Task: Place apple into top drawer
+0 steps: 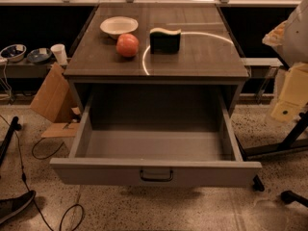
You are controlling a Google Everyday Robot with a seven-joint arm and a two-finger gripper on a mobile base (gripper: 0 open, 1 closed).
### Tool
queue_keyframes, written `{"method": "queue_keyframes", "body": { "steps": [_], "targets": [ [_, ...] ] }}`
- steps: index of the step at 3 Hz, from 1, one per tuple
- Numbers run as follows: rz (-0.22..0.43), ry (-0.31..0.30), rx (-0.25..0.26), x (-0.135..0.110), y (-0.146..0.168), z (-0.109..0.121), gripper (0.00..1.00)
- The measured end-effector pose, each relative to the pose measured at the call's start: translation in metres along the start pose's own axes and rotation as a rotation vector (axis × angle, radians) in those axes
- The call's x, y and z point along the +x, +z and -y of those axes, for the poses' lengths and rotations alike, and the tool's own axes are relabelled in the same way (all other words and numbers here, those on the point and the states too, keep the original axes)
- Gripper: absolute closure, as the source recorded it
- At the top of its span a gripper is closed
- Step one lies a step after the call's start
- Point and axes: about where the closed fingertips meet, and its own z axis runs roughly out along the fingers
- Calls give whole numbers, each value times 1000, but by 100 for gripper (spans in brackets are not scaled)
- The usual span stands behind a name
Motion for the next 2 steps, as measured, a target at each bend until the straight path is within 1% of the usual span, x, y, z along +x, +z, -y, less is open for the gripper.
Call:
{"method": "queue_keyframes", "body": {
  "steps": [2],
  "targets": [
    [2,-11,7,-4,-1,0,0]
  ]
}}
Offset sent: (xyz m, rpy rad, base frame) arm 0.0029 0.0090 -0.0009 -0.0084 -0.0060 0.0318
